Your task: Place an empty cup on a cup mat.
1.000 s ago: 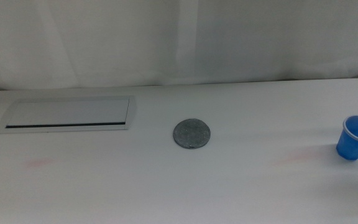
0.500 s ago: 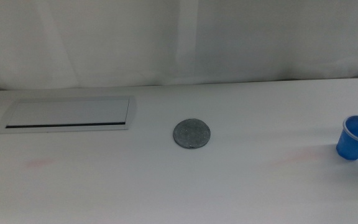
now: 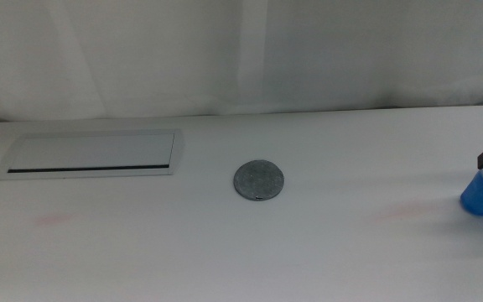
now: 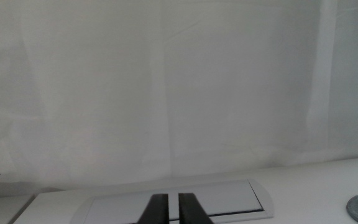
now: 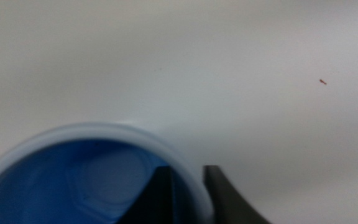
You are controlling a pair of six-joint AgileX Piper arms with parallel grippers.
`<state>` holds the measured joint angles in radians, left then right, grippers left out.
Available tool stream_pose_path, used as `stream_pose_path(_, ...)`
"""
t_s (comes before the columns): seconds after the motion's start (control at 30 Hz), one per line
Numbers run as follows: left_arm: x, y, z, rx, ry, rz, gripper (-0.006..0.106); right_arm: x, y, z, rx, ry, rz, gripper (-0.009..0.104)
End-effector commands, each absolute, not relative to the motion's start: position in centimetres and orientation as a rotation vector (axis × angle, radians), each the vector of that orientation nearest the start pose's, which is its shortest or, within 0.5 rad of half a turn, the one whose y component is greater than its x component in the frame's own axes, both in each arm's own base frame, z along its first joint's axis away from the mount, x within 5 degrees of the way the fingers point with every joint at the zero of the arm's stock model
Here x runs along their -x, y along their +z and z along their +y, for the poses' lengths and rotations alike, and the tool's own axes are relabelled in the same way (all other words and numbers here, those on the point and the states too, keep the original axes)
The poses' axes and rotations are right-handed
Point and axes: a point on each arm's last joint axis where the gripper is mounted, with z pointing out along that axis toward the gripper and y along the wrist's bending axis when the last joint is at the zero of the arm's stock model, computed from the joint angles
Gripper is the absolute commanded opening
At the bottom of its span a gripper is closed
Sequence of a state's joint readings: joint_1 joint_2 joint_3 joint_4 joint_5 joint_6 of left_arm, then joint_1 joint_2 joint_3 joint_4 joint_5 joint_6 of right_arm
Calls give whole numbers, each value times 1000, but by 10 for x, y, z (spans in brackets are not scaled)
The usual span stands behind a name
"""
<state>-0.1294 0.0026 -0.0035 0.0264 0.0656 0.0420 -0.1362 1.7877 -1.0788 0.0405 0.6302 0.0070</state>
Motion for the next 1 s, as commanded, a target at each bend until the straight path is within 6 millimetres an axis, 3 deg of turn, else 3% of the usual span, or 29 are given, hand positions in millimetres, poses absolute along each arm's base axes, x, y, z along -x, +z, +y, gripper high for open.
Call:
stream_pose_path(0.0,-57,197,-7,-143,-55,1558,-3,-343,176,-46,-243,12,2801,-3)
stream_pose_path(0.23,-57,197,-7,-143,-55,1558,-3,-341,186,-44,-246,23,2782,-2)
stream_pose_path(0.37,-57,196,-7,-143,-55,1560,-3,-341,223,-39,-214,77,2710,-2)
stream_pose_path(0.5,-57,196,-7,-143,-55,1560,-3,-349,268,-19,-130,126,2652,-2)
stream_pose_path(0.6,-57,196,-7,-143,-55,1560,-3,-360,299,8,-13,157,2613,-2)
stream_pose_path(0.73,-57,196,-7,-143,-55,1560,-3,-372,323,55,137,211,2572,-2)
stream_pose_path(0.97,-57,196,-7,-143,-55,1560,-3,-390,325,129,328,282,2575,-2)
